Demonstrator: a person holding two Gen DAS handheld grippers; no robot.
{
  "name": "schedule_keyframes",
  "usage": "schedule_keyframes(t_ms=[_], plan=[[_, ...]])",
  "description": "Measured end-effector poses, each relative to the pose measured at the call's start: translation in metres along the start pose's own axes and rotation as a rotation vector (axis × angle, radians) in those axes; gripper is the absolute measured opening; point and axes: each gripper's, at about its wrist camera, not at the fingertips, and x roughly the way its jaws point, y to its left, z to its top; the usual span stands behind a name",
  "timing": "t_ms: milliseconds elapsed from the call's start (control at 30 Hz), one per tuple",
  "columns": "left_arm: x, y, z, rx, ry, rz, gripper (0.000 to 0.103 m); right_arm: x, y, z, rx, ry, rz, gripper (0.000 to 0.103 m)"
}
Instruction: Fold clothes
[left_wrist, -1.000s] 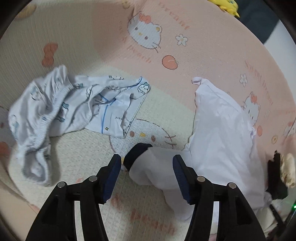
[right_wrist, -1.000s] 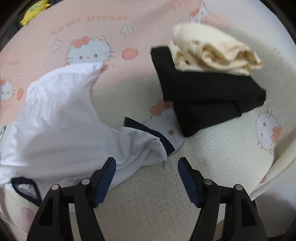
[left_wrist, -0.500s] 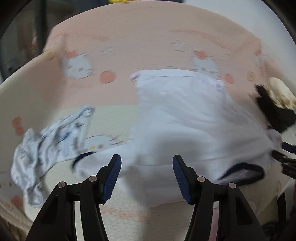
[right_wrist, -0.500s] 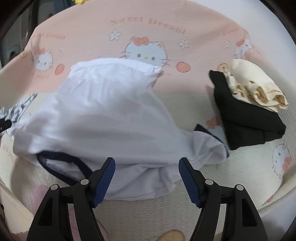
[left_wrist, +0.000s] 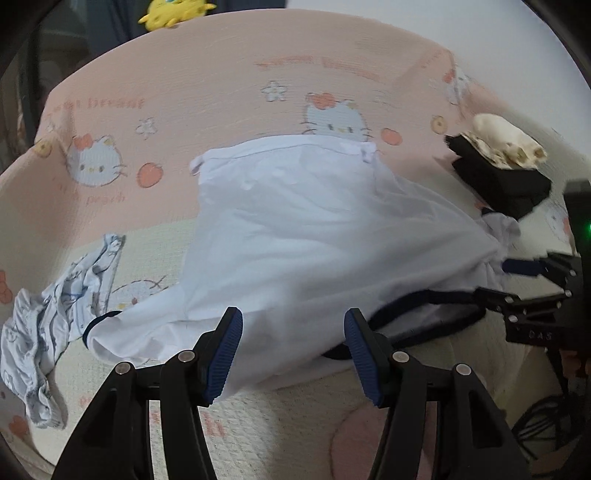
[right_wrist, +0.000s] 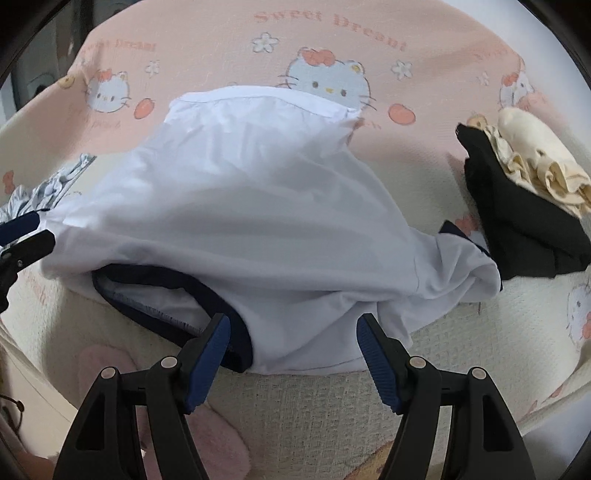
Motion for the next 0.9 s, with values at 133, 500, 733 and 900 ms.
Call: schedule_keyframes(t_ms=[133, 500, 733, 900], plan=[[0.001, -0.009, -0.007, 0.068, -0.004, 0.002, 0.054, -0.001, 0.010, -0.001, -0.058, -0.036, -0.002, 0.070], [0.044, -0.003, -0.009, 0.196, 0.059, 0.127, 0.036, 0.014, 0.017, 0.015, -0.311, -0.125, -0.060, 0.070], [0.047, 0.034, 0.007, 0.025, 0.068, 0.052, 0.034, 0.036, 0.004, 0.018, -0.376, -0.044, -0.029, 0.065], [0.029, 0.025, 0.000, 0.075, 0.032, 0.015, 0.035, 0.026, -0.005, 0.012, -0.356, -0.062, -0.019, 0.065]])
